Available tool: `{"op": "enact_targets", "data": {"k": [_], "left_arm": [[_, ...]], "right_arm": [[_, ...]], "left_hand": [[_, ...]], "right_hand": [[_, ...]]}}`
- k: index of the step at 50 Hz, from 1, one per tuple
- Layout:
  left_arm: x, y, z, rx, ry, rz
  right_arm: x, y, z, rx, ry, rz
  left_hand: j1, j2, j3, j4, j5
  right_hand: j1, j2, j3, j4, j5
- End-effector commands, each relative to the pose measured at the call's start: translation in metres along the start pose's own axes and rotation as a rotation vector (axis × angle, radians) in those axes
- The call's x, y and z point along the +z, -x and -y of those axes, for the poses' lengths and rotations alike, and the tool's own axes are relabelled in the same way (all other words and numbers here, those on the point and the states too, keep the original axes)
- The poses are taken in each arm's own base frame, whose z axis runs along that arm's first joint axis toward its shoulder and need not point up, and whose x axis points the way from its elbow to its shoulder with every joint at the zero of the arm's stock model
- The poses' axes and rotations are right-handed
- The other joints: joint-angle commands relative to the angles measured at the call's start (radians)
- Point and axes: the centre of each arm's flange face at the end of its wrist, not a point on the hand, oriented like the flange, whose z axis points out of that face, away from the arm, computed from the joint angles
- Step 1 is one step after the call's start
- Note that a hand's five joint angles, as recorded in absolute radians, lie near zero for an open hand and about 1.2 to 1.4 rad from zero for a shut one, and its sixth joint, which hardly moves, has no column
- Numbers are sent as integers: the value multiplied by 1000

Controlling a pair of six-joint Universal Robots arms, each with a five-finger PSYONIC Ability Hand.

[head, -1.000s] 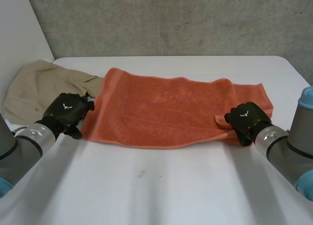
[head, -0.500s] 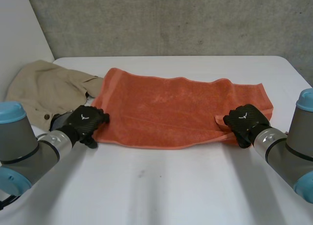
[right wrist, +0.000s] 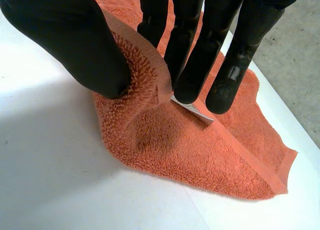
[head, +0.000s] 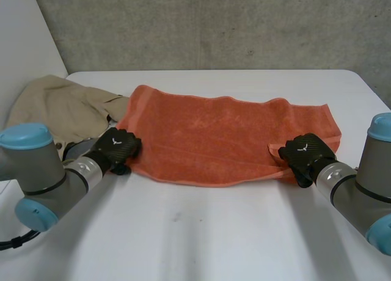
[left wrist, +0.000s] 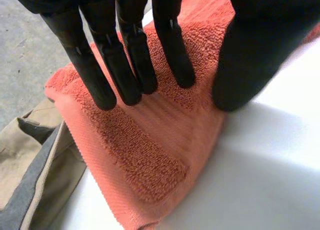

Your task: Fold the laundry.

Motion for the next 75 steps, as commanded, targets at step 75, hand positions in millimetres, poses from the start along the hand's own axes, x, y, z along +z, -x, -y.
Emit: {"op": "enact_targets", "data": {"k": [75], "left_arm": [[-5,-18,28,55,1,90]], "right_arm": [[-2,-5,3,2,2,-12]], "left_hand": [[617,624,625,624,633]], "right_hand": [[404,219,214,209,221]]}}
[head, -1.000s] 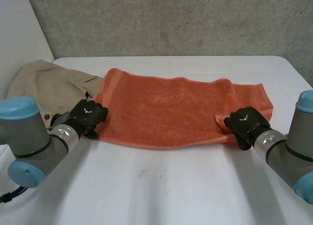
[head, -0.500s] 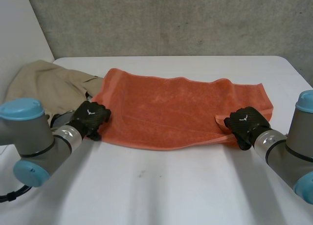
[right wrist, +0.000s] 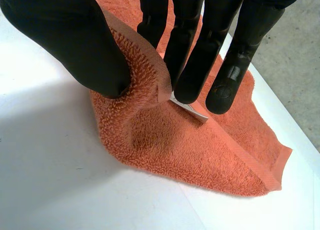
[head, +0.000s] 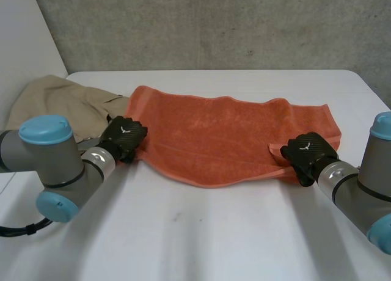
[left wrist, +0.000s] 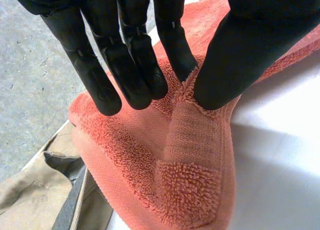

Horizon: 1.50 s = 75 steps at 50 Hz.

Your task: Fold the laundry.

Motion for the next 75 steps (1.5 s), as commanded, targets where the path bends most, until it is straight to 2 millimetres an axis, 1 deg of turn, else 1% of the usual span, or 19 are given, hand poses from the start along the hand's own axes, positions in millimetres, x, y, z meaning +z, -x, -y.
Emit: {"op": "enact_targets", "data": {"k": [1,6,9,10,11,12,15,23,28,32,38,43,51,59,63,65,66,69,75], "left_arm": [[-26,-1,7,2,30,10],[-51,14,18,-1,28,56],[-68,19,24,-6,37,71],[-72,20,26,-6,38,74],[-76,20,27,-8,45,73],[-78,21,27,-10,50,74],[-86,20,26,-18,75,64],[-90,21,25,-31,102,58],[-91,19,22,-36,111,52],[-91,19,21,-37,115,51],[-91,19,21,-39,117,52],[-91,21,20,-41,118,58],[-90,22,19,-42,119,61],[-90,22,19,-44,120,62],[-90,23,19,-44,120,65],[-90,24,19,-43,121,67],[-90,24,19,-43,122,68],[-90,24,18,-44,123,67],[-92,27,22,-40,115,77]], "right_arm": [[-1,-1,3,-4,1,2],[-13,2,3,-6,64,63],[-31,3,8,-27,149,142],[-34,2,9,-26,164,162],[-39,4,10,-22,192,200],[-40,4,11,-18,190,211],[-36,1,13,-3,144,229],[-25,-38,20,28,49,85],[-21,-54,39,-38,-19,40],[-12,-57,44,-131,-55,39],[14,-52,43,-331,-102,96],[42,-28,41,-466,-146,168],[76,-15,28,-482,-140,196],[94,-9,13,-474,-91,215],[96,-8,9,-474,-66,214],[96,-9,9,-473,-62,209],[94,-12,12,-471,-66,200],[91,-18,19,-459,-77,181],[62,-36,42,-387,-90,143]], "left_hand": [[233,202,208,198,275],[233,202,208,198,275],[233,202,208,198,275],[233,202,208,198,275],[233,202,208,198,275],[233,202,208,198,275],[233,202,208,198,275],[233,202,208,198,275],[233,202,208,198,275],[233,202,208,198,275],[233,202,208,198,275],[233,202,208,198,275],[233,202,208,198,275],[233,202,208,198,275],[233,202,208,198,275],[233,202,208,198,275],[233,202,208,198,275],[233,202,208,198,275],[233,202,208,198,275]], "right_hand": [[404,219,214,209,221],[404,219,214,209,221],[402,217,212,207,220],[268,84,78,73,86],[-73,-258,-263,-268,-256],[-277,-462,-467,-472,-460],[-689,-874,-879,-884,-872],[-675,-860,-865,-871,-858],[-649,-834,-839,-844,-832],[-646,-831,-836,-841,-829],[-596,-781,-786,-791,-779],[-596,-781,-786,-791,-779],[-596,-781,-786,-791,-779],[-473,-658,-663,-669,-656],[-242,-426,-432,-437,-424],[57,-128,-133,-138,-126],[349,164,159,154,167],[404,219,214,209,221],[404,219,214,209,221]]}}
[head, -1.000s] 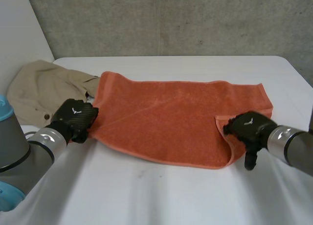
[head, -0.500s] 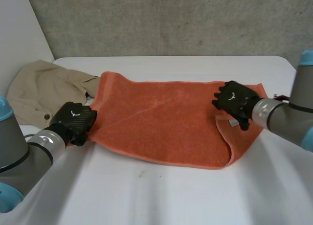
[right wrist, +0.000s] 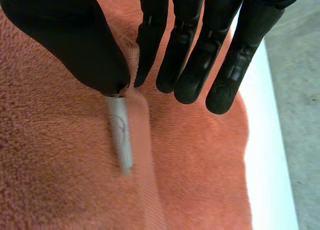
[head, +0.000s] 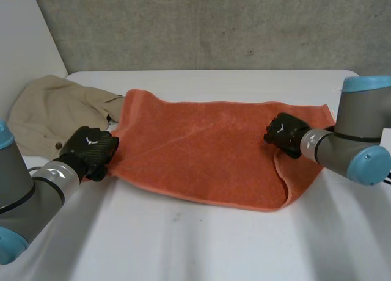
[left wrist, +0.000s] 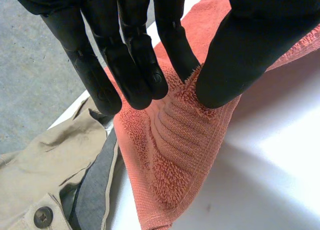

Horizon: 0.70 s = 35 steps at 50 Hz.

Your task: Fold the laundry.

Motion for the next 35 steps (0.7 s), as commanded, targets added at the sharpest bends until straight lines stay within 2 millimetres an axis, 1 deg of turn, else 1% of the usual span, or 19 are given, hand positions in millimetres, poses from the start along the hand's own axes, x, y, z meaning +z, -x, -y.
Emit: {"op": "enact_targets", "data": {"k": [1,3,5,6,8,9,12,14,17,18,19,22,23,25,27,29,32,34,35], "left_arm": [[-3,3,5,3,-11,11],[-6,4,6,3,-8,16],[-11,6,7,1,9,26],[-13,6,6,-2,20,27],[-19,8,7,-5,42,29],[-21,8,7,-7,50,26],[-31,5,8,-15,88,0],[-37,2,6,-20,116,-19],[-51,-3,6,-25,172,-58],[-55,-5,5,-23,188,-70],[-63,-8,5,-10,216,-91],[-78,-13,5,28,259,-131],[-90,-16,5,59,283,-157],[-101,-19,5,90,308,-184],[-113,-22,7,138,319,-206],[-117,-22,8,170,312,-207],[-118,-21,10,212,292,-205],[-114,-19,12,216,281,-196],[-106,-14,15,214,262,-173]], "right_arm": [[-32,-19,17,75,-12,-35],[-46,-22,20,109,-15,-37],[-56,-28,17,133,1,-52],[-66,-34,6,162,32,-67],[-76,-37,-7,185,74,-69],[-89,-38,-20,220,129,-54],[-103,-37,-29,258,185,-23],[-117,-32,-37,304,246,45],[-133,-28,-49,369,318,97],[-144,-24,-58,412,370,128],[-148,-23,-61,424,386,137],[-169,-17,-58,442,420,185],[-175,-17,-56,438,423,189],[-193,-17,-46,438,412,201],[-202,-17,-45,444,405,205],[-208,-18,-45,456,376,212],[-209,-20,-49,443,355,212],[-207,-23,-50,440,338,204],[-206,-24,-50,441,333,197]], "left_hand": [[233,199,204,194,275],[233,199,204,194,275],[233,199,204,194,275],[233,199,204,194,275],[233,199,204,194,275],[233,199,204,194,275],[233,199,204,194,275],[233,199,204,194,275],[233,199,204,194,275],[233,199,204,194,275],[233,199,204,194,275],[233,199,204,194,275],[233,199,204,194,275],[233,199,204,194,275],[233,199,204,194,275],[233,199,204,194,275],[233,199,204,194,275],[233,199,204,194,275],[233,199,204,194,275]], "right_hand": [[411,218,215,208,232],[411,218,215,208,232],[411,218,215,208,232],[411,218,215,208,232],[411,218,215,208,232],[411,218,215,208,232],[411,218,215,208,232],[411,218,215,208,232],[411,218,215,208,232],[411,218,215,208,232],[411,218,215,208,232],[411,218,215,208,232],[411,218,215,208,232],[411,218,215,208,232],[411,218,215,208,232],[411,218,215,208,232],[411,218,215,208,232],[411,218,215,208,232],[411,218,215,208,232]]}}
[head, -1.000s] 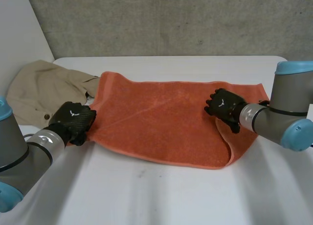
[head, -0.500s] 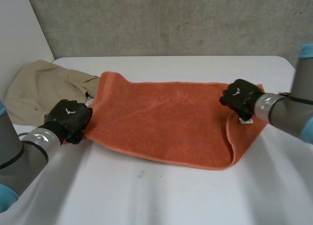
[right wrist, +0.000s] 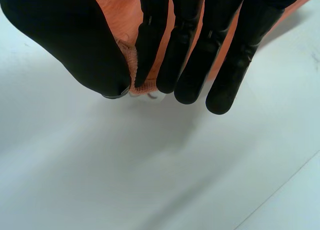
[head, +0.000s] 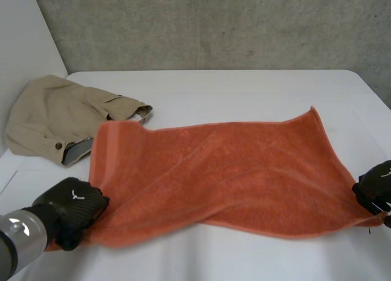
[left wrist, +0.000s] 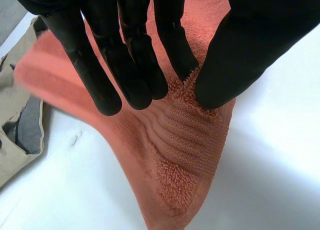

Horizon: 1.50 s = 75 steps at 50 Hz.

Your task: Fold the laundry.

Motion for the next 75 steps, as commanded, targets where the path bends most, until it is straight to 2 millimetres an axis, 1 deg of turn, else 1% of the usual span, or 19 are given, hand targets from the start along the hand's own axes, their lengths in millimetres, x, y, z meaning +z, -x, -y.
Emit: {"op": "enact_targets", "data": {"k": [1,8,10,19,27,36,42,48,57,58,59,61,62,63,66,67,70,71,75], "left_arm": [[8,15,11,62,-54,58],[58,43,25,40,-128,140],[69,51,28,11,-140,156],[132,85,56,-125,-227,275],[184,108,68,-139,-282,423],[222,114,71,-130,-350,520],[240,107,71,-107,-381,533],[251,99,69,-63,-368,525],[254,97,73,-23,-402,551],[253,97,77,-21,-422,562],[253,97,79,-19,-432,567],[250,94,84,-14,-454,574],[246,93,91,-11,-478,583],[243,93,94,-12,-490,588],[225,98,104,-11,-522,612],[220,100,106,-13,-526,617],[203,98,104,-19,-520,609],[200,96,103,-18,-514,602],[175,87,95,-24,-484,576]], "right_arm": [[1,-11,-1,-17,-67,-17],[43,-44,-4,91,-94,-85],[51,-53,5,131,-129,-111],[86,-61,42,165,-242,-185],[127,-83,78,153,-331,-424],[178,-90,96,123,-376,-521],[197,-105,98,115,-419,-659],[215,-107,93,120,-415,-691],[217,-109,93,118,-411,-706],[217,-110,93,121,-410,-711],[215,-111,94,122,-413,-717],[210,-114,99,126,-421,-736],[207,-115,100,131,-422,-743],[205,-115,103,134,-426,-750],[178,-120,120,138,-470,-786],[162,-124,125,148,-494,-799],[140,-124,131,166,-524,-799],[128,-119,133,170,-538,-777],[105,-97,131,140,-545,-681]], "left_hand": [[233,199,204,194,275],[233,199,204,194,275],[233,199,204,194,275],[233,199,204,194,275],[233,199,204,194,275],[233,199,204,194,275],[233,199,204,194,275],[233,199,204,194,275],[187,153,158,148,229],[-284,-319,-314,-323,-242],[-530,-564,-560,-569,-488],[-915,-950,-945,-955,-874],[-952,-986,-982,-991,-910],[-952,-987,-982,-991,-911],[-958,-993,-988,-997,-917],[-961,-996,-991,-1000,-919],[-964,-999,-994,-1003,-922],[-964,-999,-994,-1003,-922],[-967,-1001,-997,-1006,-925]], "right_hand": [[410,218,215,207,230],[410,218,215,207,230],[410,218,215,207,230],[410,218,215,207,230],[410,218,215,207,230],[410,218,215,207,230],[410,218,215,207,230],[410,218,215,207,230],[410,218,215,207,230],[410,218,215,207,230],[410,218,215,207,230],[-301,-493,-497,-504,-482],[-604,-796,-800,-807,-785],[-790,-982,-986,-994,-971],[-811,-1003,-1007,-1015,-992],[-811,-1003,-1007,-1015,-992],[-811,-1003,-1007,-1015,-992],[-811,-1003,-1007,-1015,-992],[-811,-1003,-1007,-1015,-992]]}}
